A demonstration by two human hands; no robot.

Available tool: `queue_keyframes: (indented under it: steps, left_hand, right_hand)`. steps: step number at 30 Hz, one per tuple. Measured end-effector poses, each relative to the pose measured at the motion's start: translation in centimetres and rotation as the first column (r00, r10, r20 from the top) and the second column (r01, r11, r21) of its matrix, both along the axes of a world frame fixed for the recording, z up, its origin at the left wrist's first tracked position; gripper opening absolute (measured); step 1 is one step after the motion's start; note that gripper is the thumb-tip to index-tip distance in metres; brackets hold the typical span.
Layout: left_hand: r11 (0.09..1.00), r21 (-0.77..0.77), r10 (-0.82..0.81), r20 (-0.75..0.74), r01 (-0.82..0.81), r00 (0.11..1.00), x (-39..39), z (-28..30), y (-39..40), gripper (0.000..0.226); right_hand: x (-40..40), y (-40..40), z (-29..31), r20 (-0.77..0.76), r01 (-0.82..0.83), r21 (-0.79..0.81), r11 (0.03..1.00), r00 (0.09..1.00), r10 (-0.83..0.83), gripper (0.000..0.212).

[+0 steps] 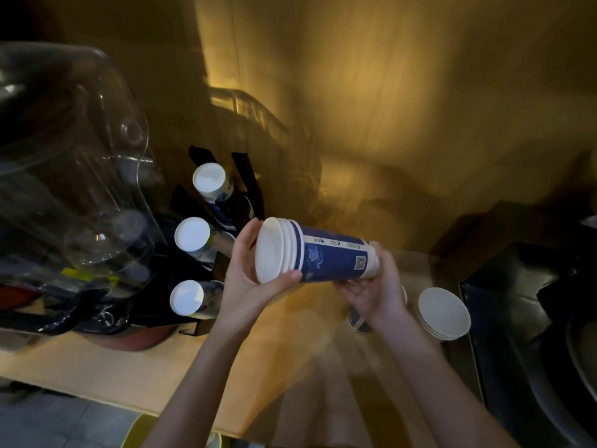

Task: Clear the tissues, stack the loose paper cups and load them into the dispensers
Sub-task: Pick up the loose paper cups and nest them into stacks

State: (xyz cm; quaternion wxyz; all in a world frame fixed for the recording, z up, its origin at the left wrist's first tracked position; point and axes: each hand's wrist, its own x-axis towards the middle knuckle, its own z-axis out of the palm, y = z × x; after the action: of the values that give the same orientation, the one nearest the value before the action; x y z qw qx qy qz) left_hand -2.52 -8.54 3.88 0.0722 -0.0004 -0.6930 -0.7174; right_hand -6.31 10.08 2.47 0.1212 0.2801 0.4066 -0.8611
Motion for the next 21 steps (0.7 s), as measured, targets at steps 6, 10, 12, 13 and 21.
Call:
queue_keyframes:
  steps: [6, 10, 12, 13, 21]
  left_hand:
    - [0.992, 0.065, 0.116, -0.126, -0.108, 0.985, -1.0, 2.0, 1.6, 0.104]
    - [0.990, 0.045, 0.142, -0.165, -0.136, 0.976, -2.0, 2.4, 2.5, 0.105]
    - [0.992, -0.024, 0.118, -0.177, -0.125, 0.977, -2.5, 2.7, 2.5, 0.098]
    - [0.991, -0.064, 0.101, -0.181, -0.114, 0.978, -2.7, 2.8, 2.5, 0.097]
    - [0.925, -0.375, -0.087, -0.066, 0.056, 0.994, -2.5, 0.6, 3.3, 0.103]
  right_hand:
    - [1.9, -2.7, -0.3, 0.065, -0.124, -0.320, 0.939, 0.986, 0.152, 0.049]
    - [1.9, -4.3, -0.4, 0.086, -0.368, -0.242, 0.898, 0.913, 0.398, 0.056]
    - [1.4, -4.3, -0.8, 0.083, -0.429, -0.006, 0.903, 0.900, 0.428, 0.046]
    - [1.0, -4.0, -0.9, 0.072, -0.424, 0.142, 0.895, 0.906, 0.417, 0.043]
    - [-0.9, 0.4, 4.7, -0.266, -0.203, 0.588, 0.783, 0.866, 0.424, 0.038]
